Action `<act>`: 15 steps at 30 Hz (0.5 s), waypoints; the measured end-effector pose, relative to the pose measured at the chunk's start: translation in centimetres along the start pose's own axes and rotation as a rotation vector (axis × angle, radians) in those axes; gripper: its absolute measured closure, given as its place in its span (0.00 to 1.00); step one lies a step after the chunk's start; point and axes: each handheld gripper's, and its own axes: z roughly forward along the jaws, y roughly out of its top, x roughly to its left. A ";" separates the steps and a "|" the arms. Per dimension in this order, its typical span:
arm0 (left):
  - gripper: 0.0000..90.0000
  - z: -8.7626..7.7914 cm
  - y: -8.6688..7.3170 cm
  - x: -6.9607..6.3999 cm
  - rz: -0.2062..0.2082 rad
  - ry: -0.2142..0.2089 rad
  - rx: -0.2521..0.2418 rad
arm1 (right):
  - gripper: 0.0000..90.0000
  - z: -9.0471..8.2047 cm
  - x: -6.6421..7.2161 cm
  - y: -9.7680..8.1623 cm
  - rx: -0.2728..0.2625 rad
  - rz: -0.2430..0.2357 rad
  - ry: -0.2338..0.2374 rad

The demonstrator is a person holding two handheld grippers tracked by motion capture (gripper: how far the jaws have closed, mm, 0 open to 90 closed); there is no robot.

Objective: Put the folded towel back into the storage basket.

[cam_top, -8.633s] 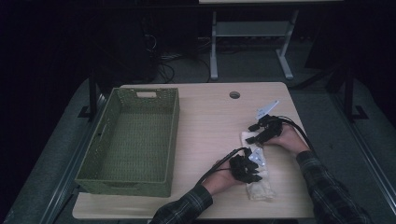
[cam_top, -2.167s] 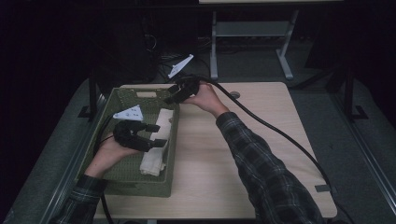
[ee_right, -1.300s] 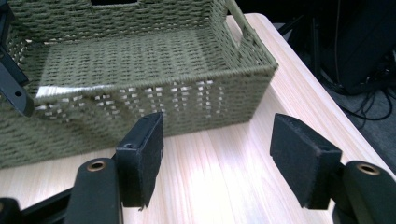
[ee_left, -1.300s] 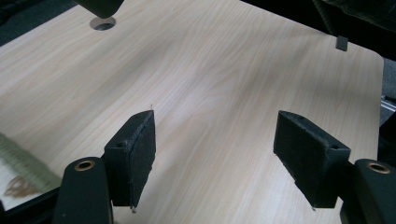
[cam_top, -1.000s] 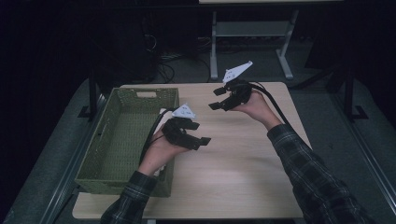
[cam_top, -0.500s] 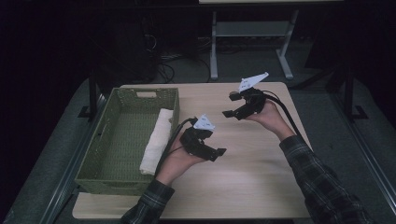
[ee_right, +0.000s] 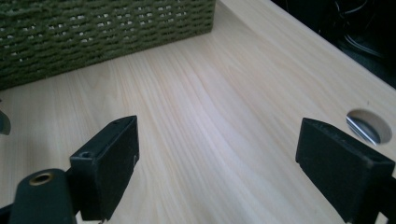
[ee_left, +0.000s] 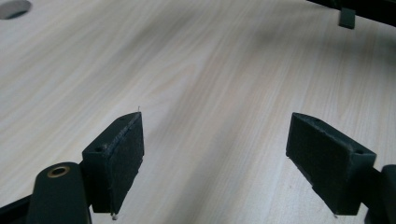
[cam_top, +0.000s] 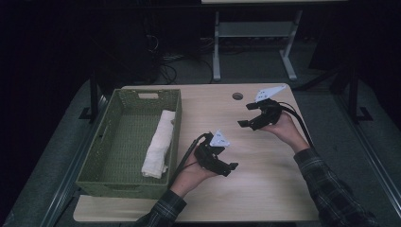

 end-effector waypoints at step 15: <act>0.20 1.5 -2.4 0.3 -0.010 0.006 -0.025 | 0.13 -0.7 0.3 -4.6 0.050 0.056 -0.049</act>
